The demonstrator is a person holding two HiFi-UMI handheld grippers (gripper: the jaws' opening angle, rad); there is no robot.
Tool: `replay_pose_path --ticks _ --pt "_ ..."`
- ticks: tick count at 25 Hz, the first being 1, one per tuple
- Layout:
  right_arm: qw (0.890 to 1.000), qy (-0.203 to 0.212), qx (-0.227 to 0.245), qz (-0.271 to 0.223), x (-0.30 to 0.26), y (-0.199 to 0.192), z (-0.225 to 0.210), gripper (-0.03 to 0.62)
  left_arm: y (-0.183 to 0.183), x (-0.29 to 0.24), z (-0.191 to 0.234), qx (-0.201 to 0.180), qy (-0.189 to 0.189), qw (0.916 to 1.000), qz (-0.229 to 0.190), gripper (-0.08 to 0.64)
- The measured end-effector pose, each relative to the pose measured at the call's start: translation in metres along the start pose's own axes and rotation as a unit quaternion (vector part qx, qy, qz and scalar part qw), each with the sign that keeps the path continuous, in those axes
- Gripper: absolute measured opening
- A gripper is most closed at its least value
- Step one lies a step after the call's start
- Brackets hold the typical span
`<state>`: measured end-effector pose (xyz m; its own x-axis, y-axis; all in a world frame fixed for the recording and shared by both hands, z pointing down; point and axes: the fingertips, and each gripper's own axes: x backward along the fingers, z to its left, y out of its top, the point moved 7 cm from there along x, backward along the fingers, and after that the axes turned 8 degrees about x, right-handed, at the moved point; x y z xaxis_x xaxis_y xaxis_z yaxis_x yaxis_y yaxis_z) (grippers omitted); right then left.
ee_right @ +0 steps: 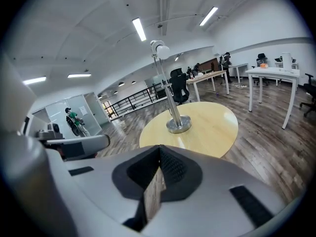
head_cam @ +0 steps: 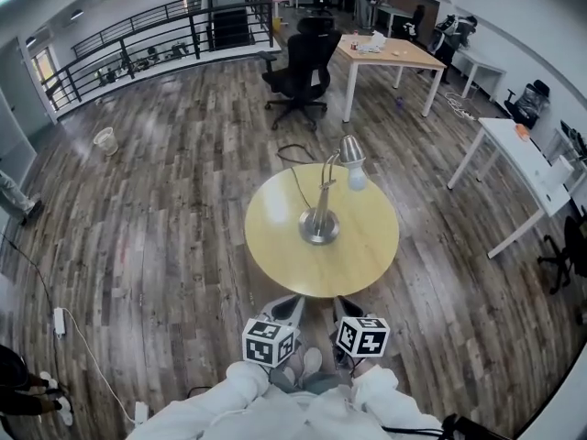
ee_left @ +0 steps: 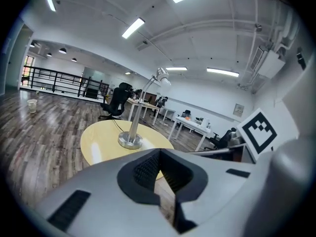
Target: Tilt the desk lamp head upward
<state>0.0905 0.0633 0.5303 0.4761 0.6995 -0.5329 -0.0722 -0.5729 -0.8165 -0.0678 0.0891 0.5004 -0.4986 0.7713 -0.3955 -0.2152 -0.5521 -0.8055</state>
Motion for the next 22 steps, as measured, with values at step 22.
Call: replay_pose_path --ticks 22 --pt "0.996 -0.039 0.074 -0.035 0.035 0.012 0.026 0.012 -0.005 0.021 -0.013 -0.011 0.023 0.9996 -0.012 0.002"
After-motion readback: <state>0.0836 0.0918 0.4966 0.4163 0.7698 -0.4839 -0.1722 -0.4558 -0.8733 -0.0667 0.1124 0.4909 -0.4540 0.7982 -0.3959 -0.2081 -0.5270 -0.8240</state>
